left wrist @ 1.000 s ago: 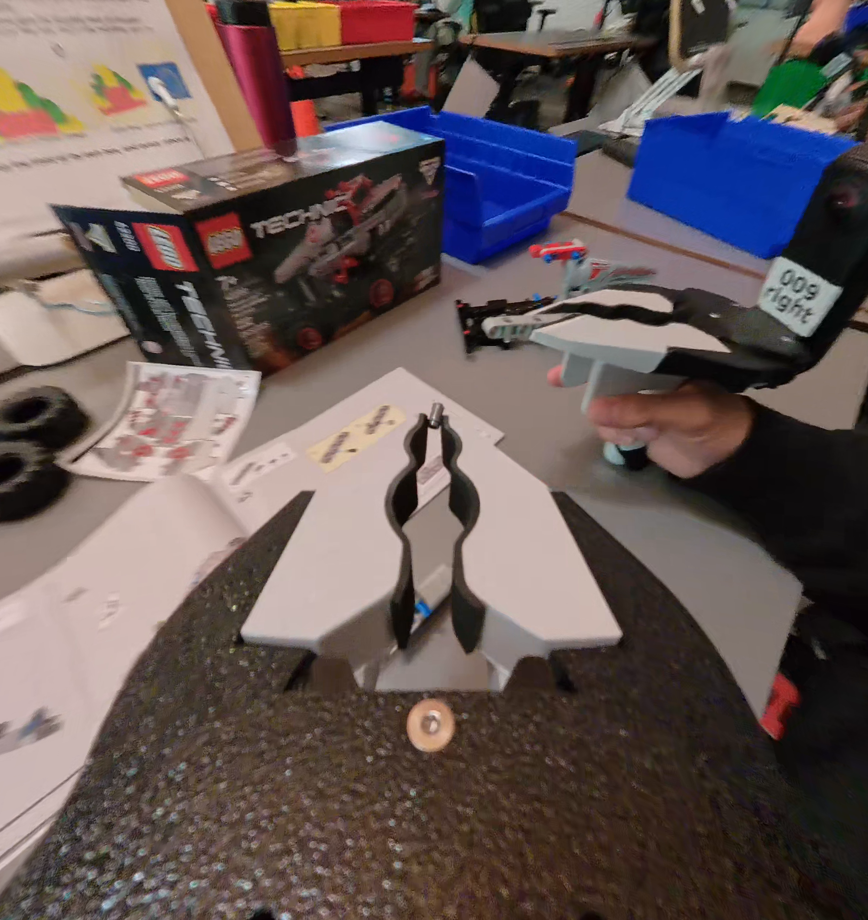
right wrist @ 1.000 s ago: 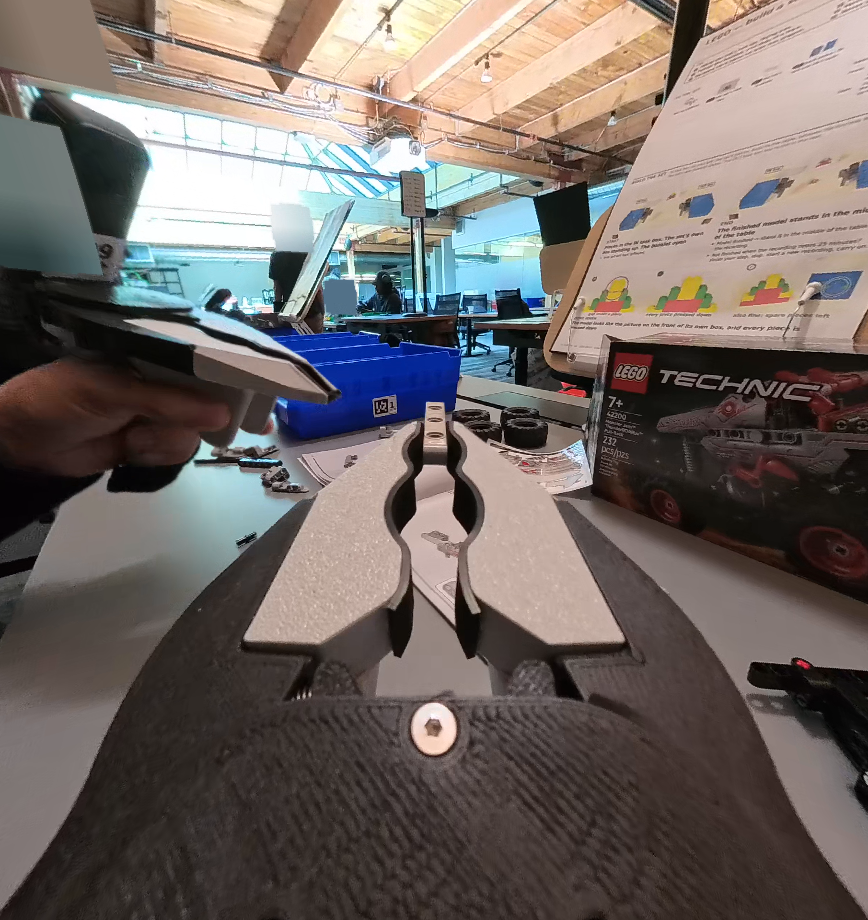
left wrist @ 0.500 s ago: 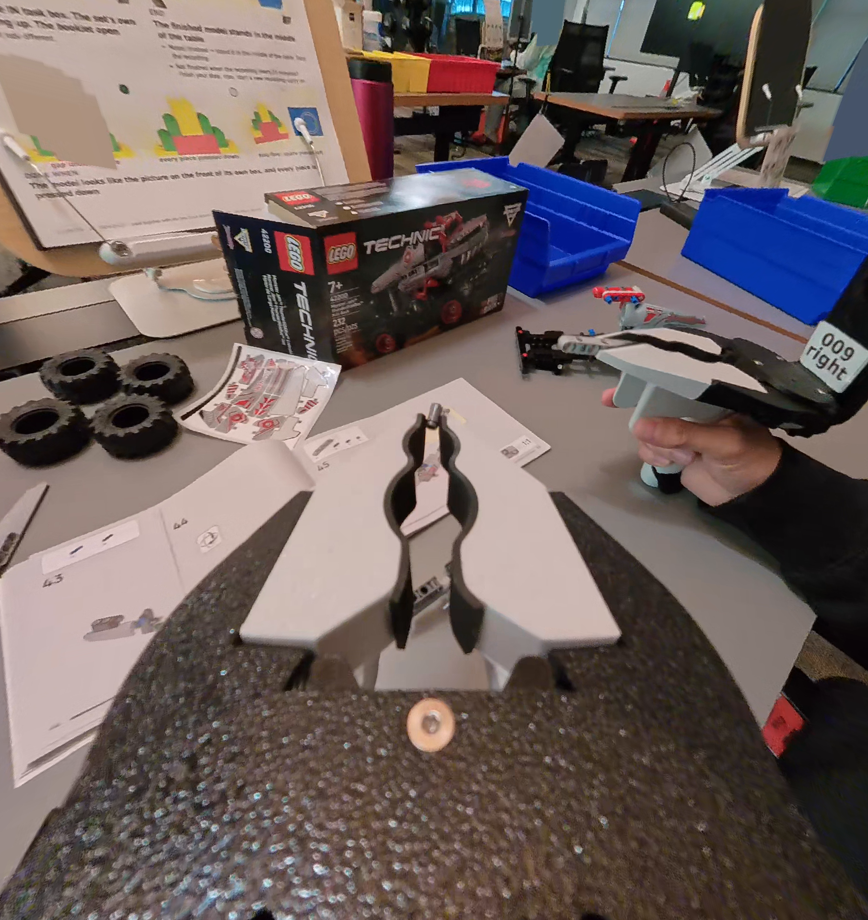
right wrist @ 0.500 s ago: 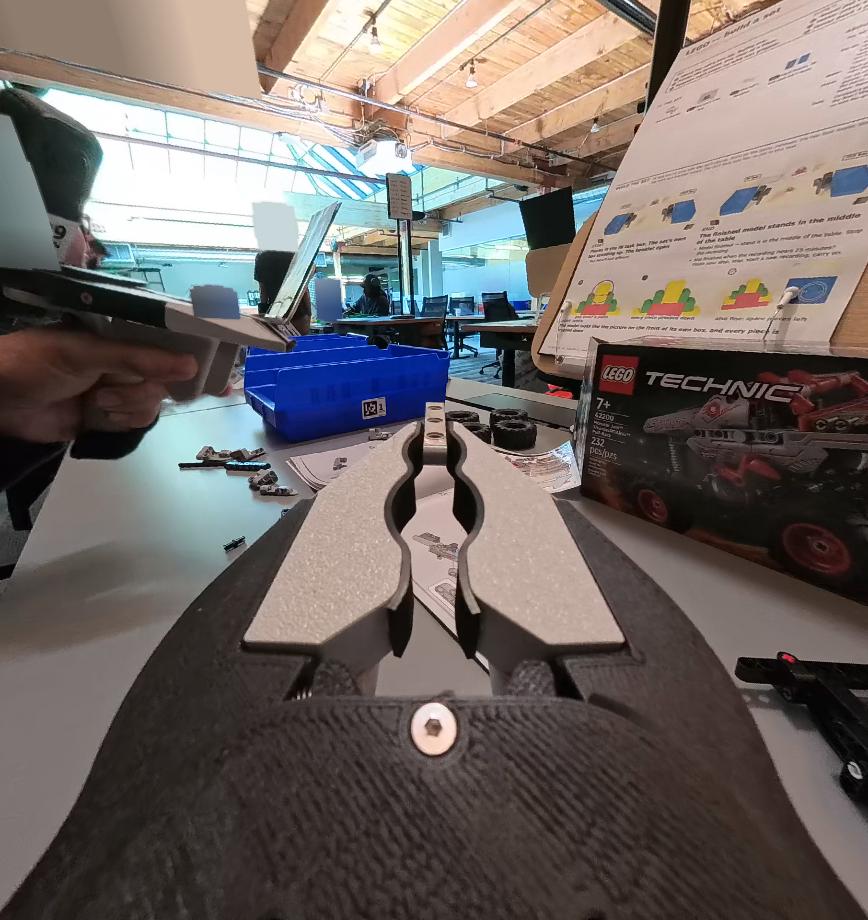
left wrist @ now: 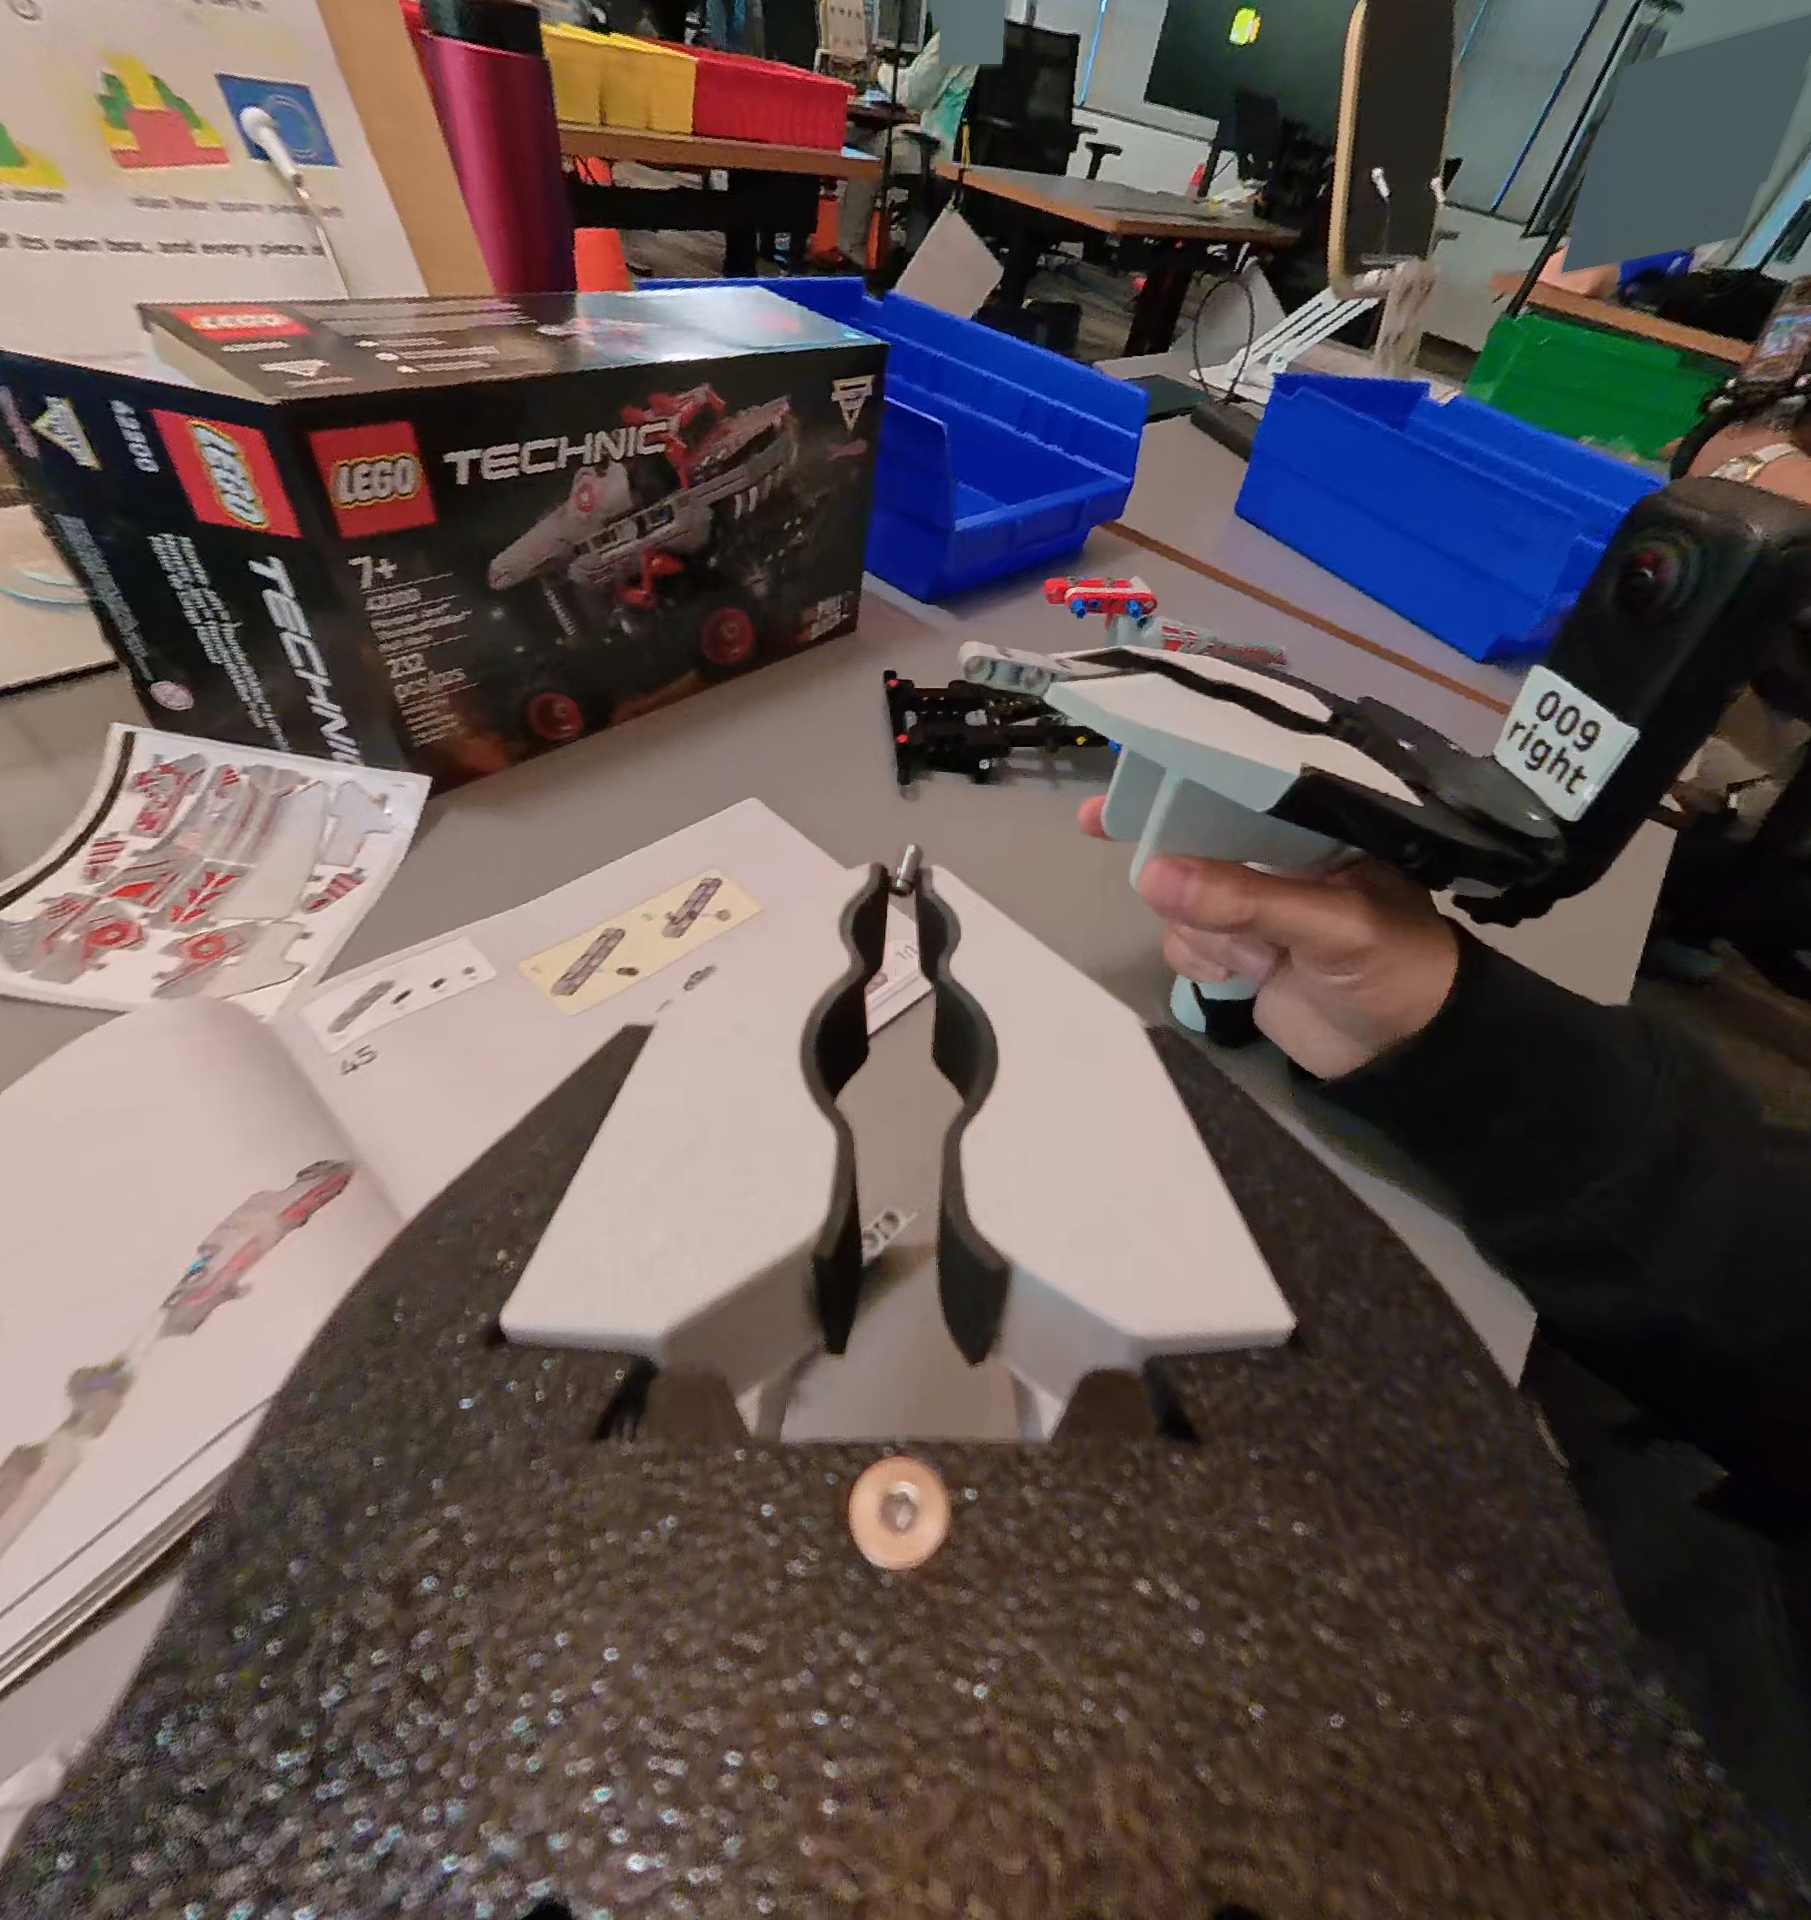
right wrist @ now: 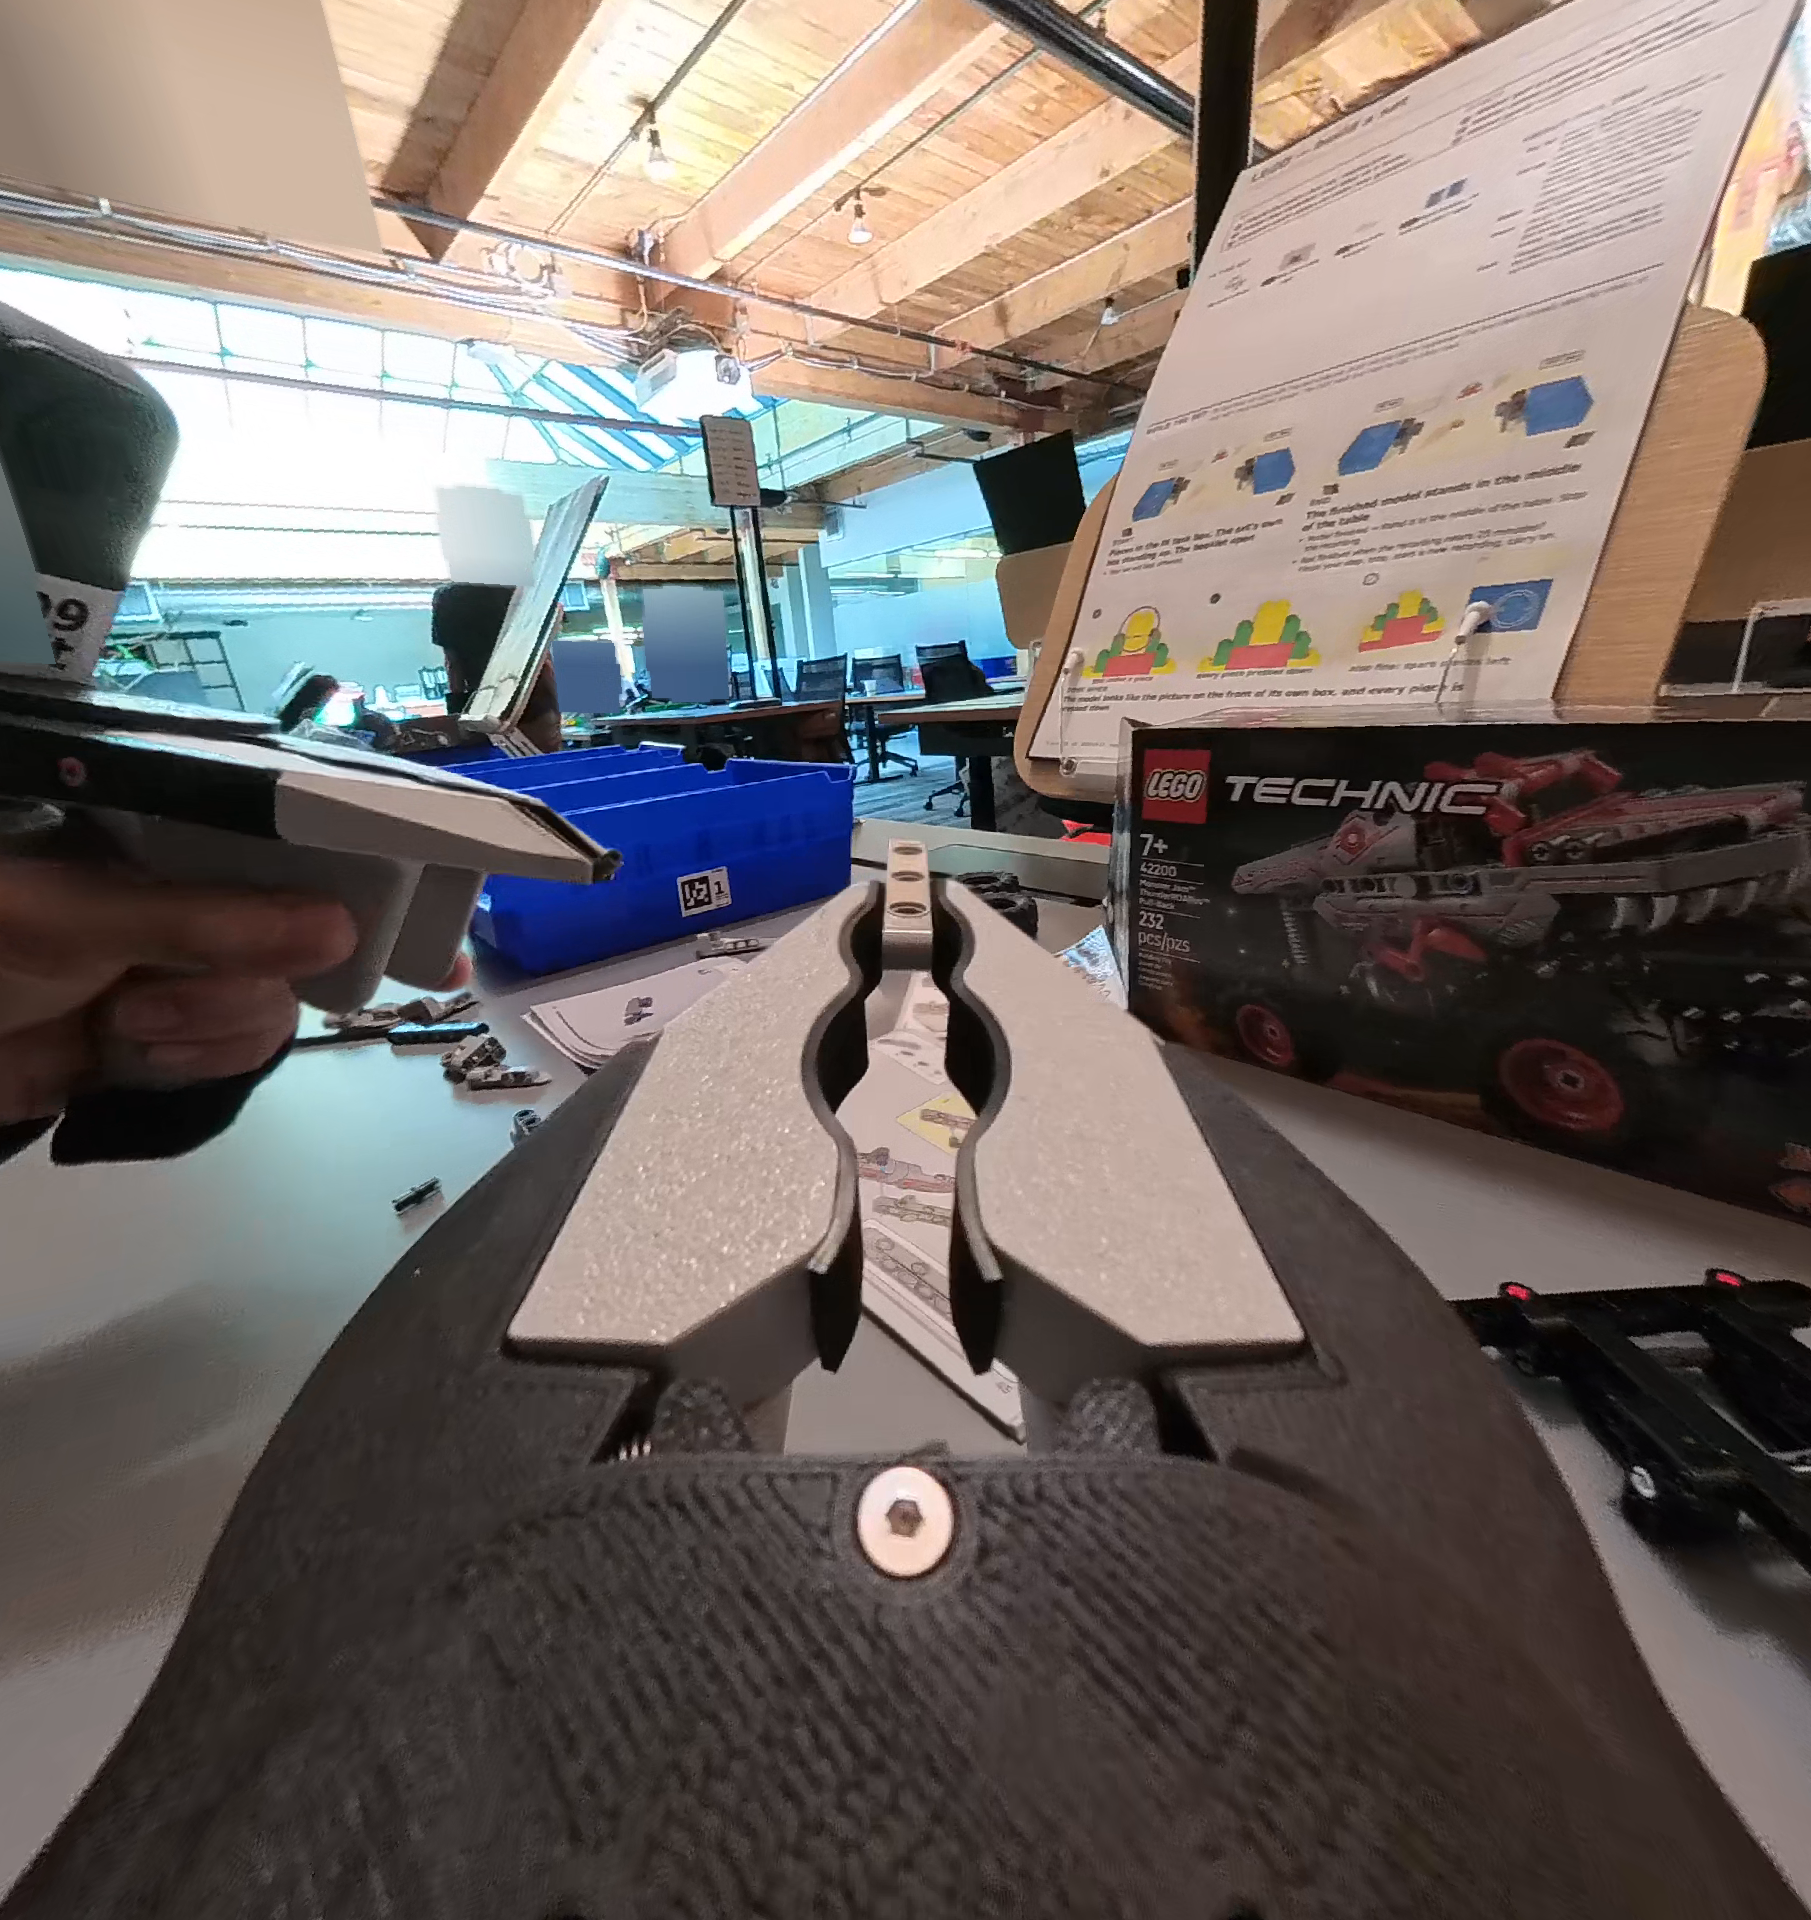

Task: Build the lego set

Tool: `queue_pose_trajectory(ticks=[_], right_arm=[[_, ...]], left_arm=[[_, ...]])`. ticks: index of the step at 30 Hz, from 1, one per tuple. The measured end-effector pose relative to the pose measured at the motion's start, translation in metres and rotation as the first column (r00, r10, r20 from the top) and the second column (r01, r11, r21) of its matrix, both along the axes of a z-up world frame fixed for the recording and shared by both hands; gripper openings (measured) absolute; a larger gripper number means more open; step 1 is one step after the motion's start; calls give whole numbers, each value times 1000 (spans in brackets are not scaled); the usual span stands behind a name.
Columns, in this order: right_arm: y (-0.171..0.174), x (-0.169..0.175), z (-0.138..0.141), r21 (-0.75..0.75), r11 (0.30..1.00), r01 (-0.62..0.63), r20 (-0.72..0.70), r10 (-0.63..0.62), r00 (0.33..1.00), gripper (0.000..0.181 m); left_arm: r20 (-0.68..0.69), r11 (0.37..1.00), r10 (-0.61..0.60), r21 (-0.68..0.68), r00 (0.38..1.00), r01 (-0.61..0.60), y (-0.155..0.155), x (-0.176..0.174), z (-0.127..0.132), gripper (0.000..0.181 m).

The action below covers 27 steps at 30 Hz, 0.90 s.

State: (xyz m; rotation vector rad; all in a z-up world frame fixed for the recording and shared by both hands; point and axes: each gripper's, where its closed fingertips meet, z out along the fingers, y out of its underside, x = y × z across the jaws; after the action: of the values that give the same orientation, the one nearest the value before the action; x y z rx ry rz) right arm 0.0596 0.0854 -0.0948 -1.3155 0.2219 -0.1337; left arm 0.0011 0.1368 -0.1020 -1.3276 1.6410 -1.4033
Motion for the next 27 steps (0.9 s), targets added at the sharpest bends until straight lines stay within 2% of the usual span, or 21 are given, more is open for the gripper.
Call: queue_pose_trajectory(ticks=[6,10,14,18,27], right_arm=[[-1,0,0,0,1000,5,4,-5,1000,7],[2,-3,0,3,1000,-21,-3,21,1000,7],[6,-8,0,-3,999,-39,5,39,999,7],[12,-16,-1,-20,998,-62,31,62,998,7],[20,-27,-2,-54,996,-73,103,78,992,7]], left_arm=[[-35,1000,-19,21,999,20,-14,6,-11,2],[-1,999,23,39,1000,-23,-18,13,-4,2],[-9,991,28,133,1000,-27,-27,19,-7,3],[11,992,23,126,1000,-24,-38,24,-2,3],[9,989,64,131,998,-64,-32,27,-5,3]])
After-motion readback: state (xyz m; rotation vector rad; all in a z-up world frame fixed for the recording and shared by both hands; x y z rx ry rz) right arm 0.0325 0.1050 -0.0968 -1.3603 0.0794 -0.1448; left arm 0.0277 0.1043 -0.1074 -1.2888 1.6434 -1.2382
